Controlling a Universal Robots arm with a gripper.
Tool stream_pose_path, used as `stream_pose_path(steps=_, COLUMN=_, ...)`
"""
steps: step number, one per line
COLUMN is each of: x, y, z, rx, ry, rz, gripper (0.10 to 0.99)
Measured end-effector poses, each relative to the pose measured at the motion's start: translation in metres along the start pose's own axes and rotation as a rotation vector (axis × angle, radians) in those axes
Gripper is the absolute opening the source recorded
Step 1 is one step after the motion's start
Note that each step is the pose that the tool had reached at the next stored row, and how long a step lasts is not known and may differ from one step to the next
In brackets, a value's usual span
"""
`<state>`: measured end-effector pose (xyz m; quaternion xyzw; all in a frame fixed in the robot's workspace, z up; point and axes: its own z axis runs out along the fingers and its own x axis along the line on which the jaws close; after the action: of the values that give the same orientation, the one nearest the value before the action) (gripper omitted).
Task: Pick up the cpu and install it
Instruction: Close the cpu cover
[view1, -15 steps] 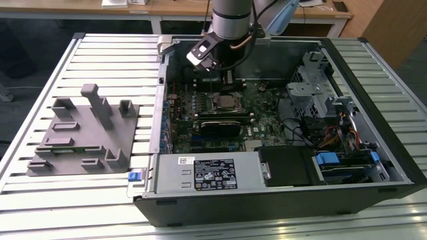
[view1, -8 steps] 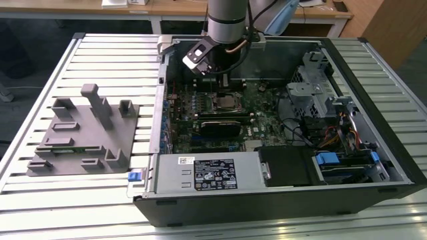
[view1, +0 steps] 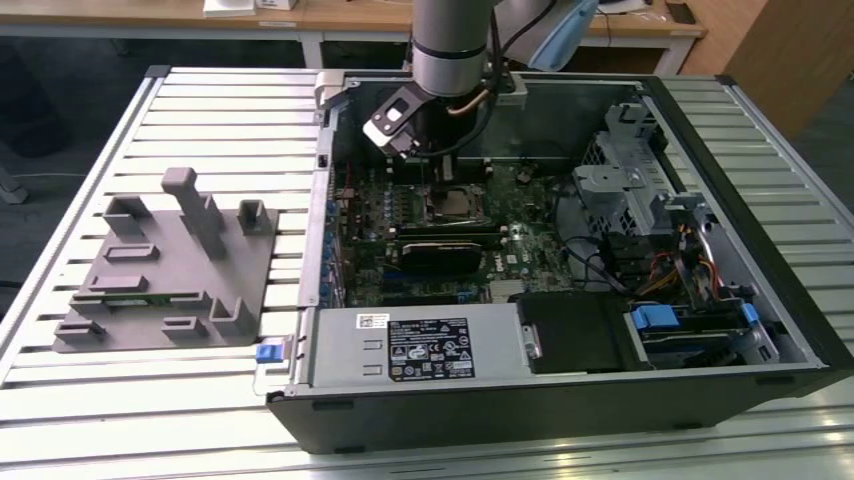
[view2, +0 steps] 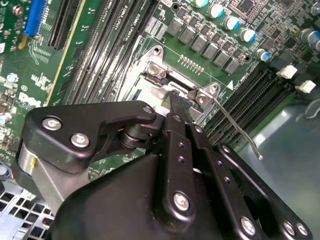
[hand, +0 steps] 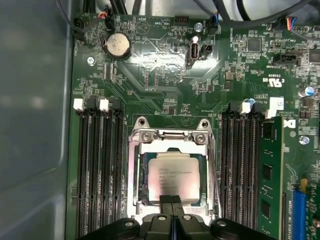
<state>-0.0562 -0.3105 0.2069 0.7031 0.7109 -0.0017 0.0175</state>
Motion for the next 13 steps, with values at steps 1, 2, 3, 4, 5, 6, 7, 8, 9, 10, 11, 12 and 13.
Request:
stream_pose_path(steps=1, x=0.0, y=-0.0001, z=0.0015, rx=0.0, ry=-0.0001, rz=0.0, gripper=0.122)
stream_pose_path(steps=2, x=0.0001, y=-0.0002, z=0.0028, rx=0.0, ry=0.0, rz=0.0, gripper=0.122)
stream_pose_path(steps=3, x=0.0001, y=-0.0002, z=0.0039, rx=0.0, ry=0.0, rz=0.0, gripper=0.122)
stream_pose_path(steps=4, x=0.0001, y=-0.0003, z=0.0048, rx=0.0, ry=0.0001, rz=0.0, gripper=0.122)
stream_pose_path(steps=5, x=0.0001, y=-0.0003, z=0.0056, rx=0.0, ry=0.0, rz=0.0, gripper=0.122)
stream_pose_path(steps=6, x=0.0001, y=-0.0003, z=0.0063, rx=0.0, ry=-0.0003, rz=0.0, gripper=0.122)
stream_pose_path(steps=7, x=0.0001, y=-0.0004, z=0.007, rx=0.001, ry=-0.0007, rz=0.0, gripper=0.122)
stream_pose_path(steps=8, x=0.0, y=-0.0005, z=0.0077, rx=0.001, ry=-0.0011, rz=0.0, gripper=0.122)
stream_pose_path(steps=9, x=0.0, y=-0.0005, z=0.0083, rx=0.001, ry=-0.0013, rz=0.0, gripper=0.122)
stream_pose_path(steps=10, x=0.0, y=-0.0003, z=0.0088, rx=0.001, ry=-0.0012, rz=0.0, gripper=0.122)
stream_pose_path(steps=11, x=0.0002, y=0.0005, z=0.0094, rx=0.001, ry=-0.0009, rz=0.0, gripper=0.122)
stream_pose_path(steps=12, x=0.0003, y=0.0014, z=0.0099, rx=0.001, ry=-0.0009, rz=0.0, gripper=0.122)
stream_pose_path(steps=13, x=0.0004, y=0.0023, z=0.0098, rx=0.001, ry=-0.0017, rz=0.0, gripper=0.122)
